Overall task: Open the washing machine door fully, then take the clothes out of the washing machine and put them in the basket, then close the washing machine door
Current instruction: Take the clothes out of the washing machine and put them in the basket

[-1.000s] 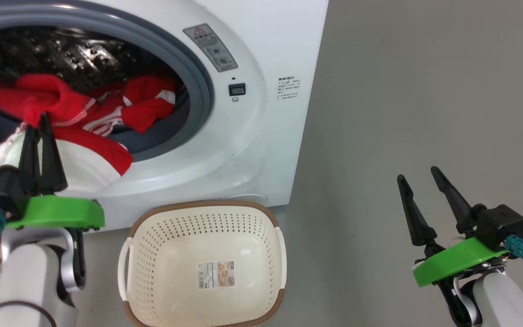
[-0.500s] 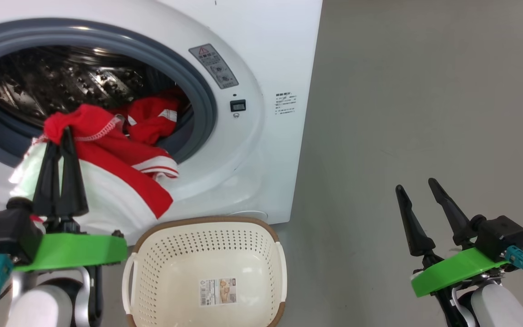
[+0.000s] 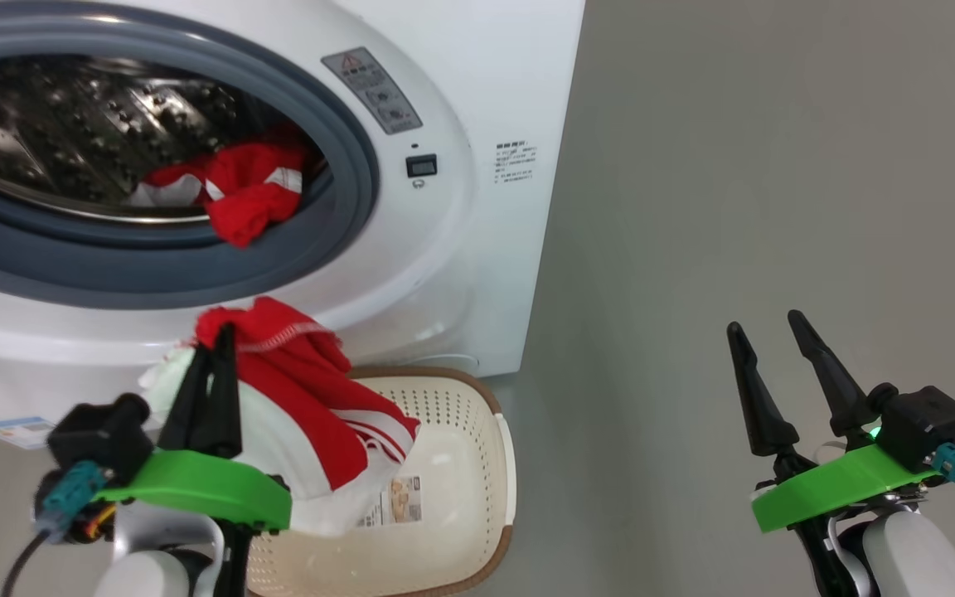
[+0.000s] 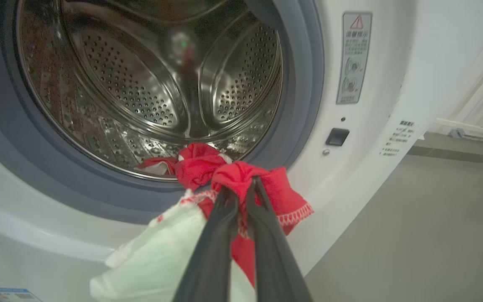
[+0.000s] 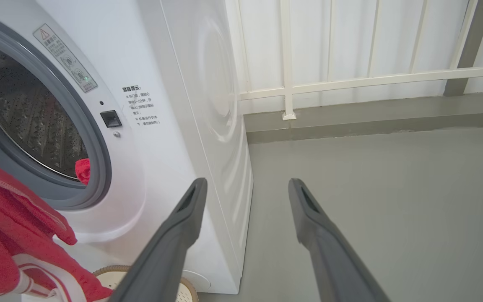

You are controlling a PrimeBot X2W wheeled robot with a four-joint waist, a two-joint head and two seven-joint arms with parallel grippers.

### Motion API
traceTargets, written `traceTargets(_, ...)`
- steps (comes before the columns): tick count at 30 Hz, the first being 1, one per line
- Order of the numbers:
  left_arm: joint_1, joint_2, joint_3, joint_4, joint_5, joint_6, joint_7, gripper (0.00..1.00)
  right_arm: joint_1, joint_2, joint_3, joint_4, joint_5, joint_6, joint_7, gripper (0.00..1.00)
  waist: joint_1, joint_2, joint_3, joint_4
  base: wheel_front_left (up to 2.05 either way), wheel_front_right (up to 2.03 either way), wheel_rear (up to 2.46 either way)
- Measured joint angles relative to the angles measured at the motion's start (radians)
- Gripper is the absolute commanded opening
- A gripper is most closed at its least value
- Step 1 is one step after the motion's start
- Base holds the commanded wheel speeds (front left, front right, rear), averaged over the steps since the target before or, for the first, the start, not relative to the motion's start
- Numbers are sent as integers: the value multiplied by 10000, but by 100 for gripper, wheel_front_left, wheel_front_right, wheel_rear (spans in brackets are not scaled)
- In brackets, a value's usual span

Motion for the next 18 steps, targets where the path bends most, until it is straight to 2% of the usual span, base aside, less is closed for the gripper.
traceTargets(10,-1383,-483,-117,3559,-1103,-1049,-219,0,-540,-75,301,343,221,0,0,100,0,0,969,-118,0,0,0)
traceTargets(12,-1714,-533,-188,4383,-1174,-1170,-217,0,-645,-94,336,462,245,0,0,100,0,0,1155,-139,0,0,0)
traceTargets(13,-2018,-537,-309,5248,-1172,-1308,-199,0,-722,-107,351,539,247,0,0,100,0,0,1340,-157,0,0,0)
traceTargets(18,-2894,-667,-600,7219,-1181,-1632,-25,0,-1062,-144,468,614,247,0,0,100,0,0,1808,-190,0,0,0)
